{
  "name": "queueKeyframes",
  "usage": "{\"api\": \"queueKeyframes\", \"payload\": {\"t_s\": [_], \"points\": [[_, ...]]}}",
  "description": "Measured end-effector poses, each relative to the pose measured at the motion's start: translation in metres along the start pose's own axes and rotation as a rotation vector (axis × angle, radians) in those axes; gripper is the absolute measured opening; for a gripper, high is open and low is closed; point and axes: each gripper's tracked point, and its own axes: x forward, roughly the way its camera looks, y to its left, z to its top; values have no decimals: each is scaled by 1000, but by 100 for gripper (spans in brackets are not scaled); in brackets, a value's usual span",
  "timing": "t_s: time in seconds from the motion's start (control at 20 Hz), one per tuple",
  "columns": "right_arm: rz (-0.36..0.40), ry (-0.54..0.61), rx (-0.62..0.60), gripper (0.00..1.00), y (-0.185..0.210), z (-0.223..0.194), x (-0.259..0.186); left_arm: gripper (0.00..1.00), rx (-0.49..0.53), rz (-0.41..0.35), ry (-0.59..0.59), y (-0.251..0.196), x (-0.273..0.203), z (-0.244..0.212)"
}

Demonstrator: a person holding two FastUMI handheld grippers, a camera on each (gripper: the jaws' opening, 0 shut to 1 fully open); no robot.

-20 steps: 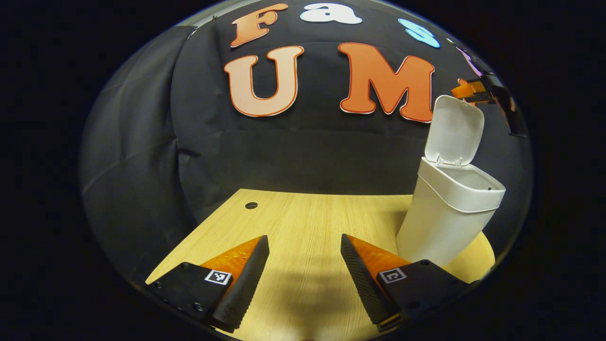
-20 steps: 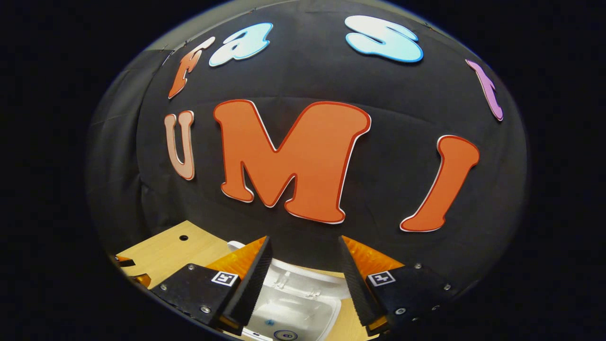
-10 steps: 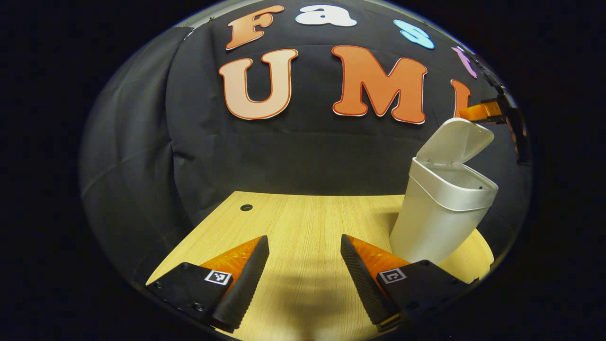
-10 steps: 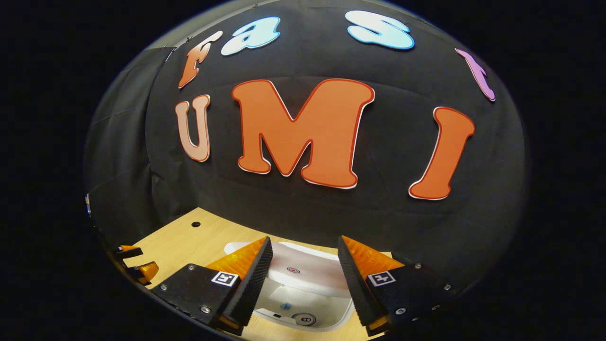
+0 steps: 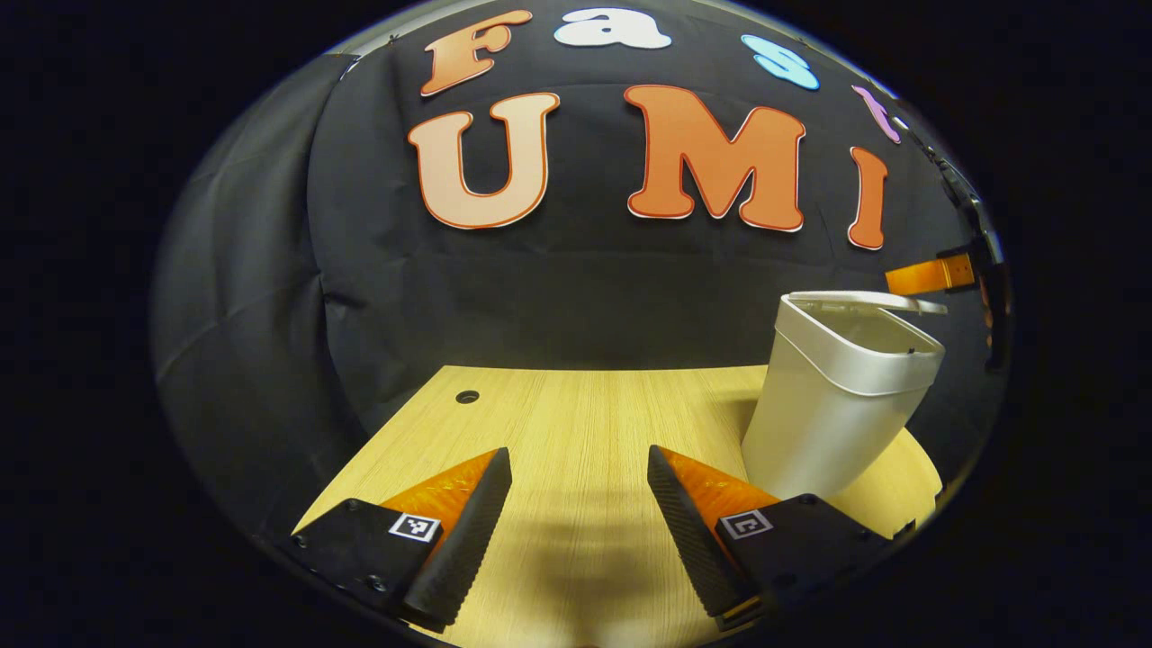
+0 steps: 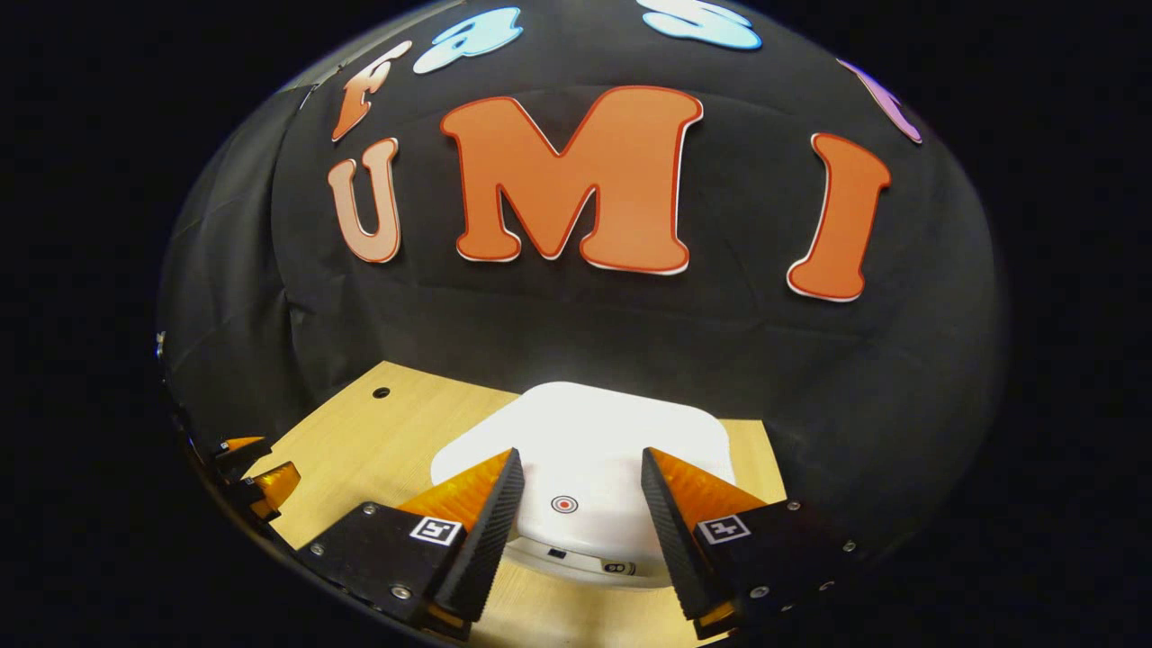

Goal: Press the lid of the desktop garbage bin to open it, pick up the crumpled paper on the desktop and throw it into the bin, then pick up the pop can on the desktop and drop it into the bin, and finally close the garbage bin lid.

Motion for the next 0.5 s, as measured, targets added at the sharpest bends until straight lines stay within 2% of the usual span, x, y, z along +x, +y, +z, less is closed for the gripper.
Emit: {"api": "queueKeyframes", "payload": {"t_s": [0.2, 0.5], "points": [[-2, 28, 42, 72, 4, -18, 1, 97, 13, -10, 5, -1, 4, 1], [-57, 23, 32, 61, 5, -30, -2, 97, 20, -34, 33, -7, 8, -3]]}}
